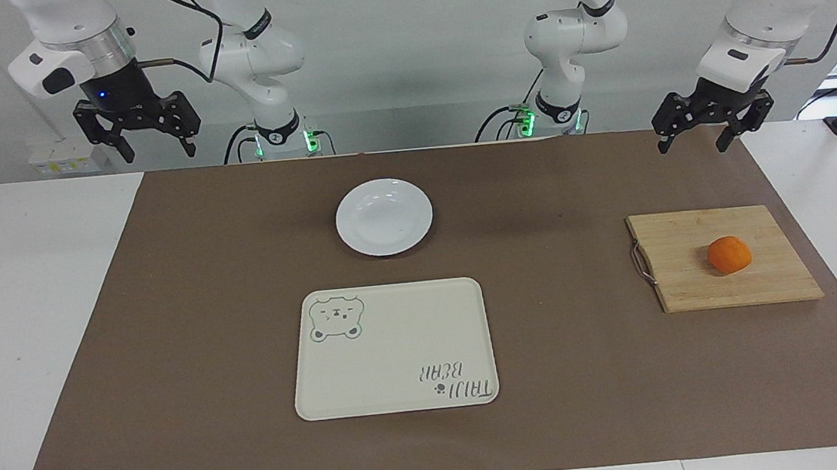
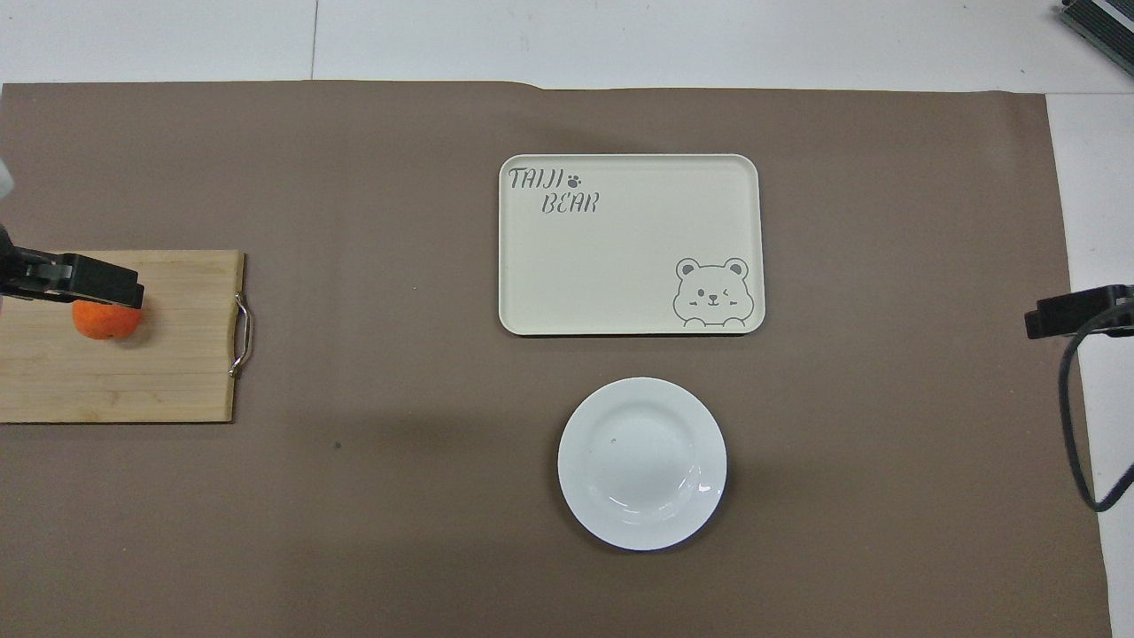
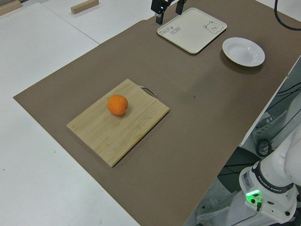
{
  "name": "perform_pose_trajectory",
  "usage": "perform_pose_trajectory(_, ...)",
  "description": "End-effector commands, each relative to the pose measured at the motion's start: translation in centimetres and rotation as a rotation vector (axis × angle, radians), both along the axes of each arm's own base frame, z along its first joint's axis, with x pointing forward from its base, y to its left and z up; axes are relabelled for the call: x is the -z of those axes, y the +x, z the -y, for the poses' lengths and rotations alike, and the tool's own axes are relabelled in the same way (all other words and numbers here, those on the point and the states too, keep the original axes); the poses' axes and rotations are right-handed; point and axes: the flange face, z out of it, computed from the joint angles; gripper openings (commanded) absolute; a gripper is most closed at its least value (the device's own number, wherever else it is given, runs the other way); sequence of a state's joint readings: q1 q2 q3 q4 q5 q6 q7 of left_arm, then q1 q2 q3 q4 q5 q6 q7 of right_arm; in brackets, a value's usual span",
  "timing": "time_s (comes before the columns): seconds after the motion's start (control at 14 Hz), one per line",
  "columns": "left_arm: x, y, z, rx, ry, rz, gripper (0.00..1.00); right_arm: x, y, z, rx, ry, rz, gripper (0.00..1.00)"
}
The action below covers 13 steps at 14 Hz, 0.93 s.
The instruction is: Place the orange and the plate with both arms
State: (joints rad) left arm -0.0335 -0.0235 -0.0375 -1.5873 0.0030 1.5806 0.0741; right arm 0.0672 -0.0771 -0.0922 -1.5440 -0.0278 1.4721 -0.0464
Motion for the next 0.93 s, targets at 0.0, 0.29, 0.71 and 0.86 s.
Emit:
perform_pose_trajectory(0.0,-0.5,-0.6,-0.1,-0.007,-0.005,-0.003,1.0,0.0,-0.8,0.2,0.01,0.008,0.003,1.0)
perform_pose_trajectory(0.29,-0.9,-0.4,0.2,-0.002,-0.007,0.017,1.0,-0.1,-0.8,0.2,0.01,0.008,0.004,1.0)
perform_pose_trajectory(0.71,-1.3,0.8,0.1,-0.001,-0.016,0.101,1.0,0.1,-1.0,0.3,0.011,0.009,0.0,1.0)
perform_pose_trajectory(0.86,-1.2,0.8,0.0,-0.004,-0.016,0.097,1.0,0.1,-1.1,0.3,0.011,0.009,0.0,1.0)
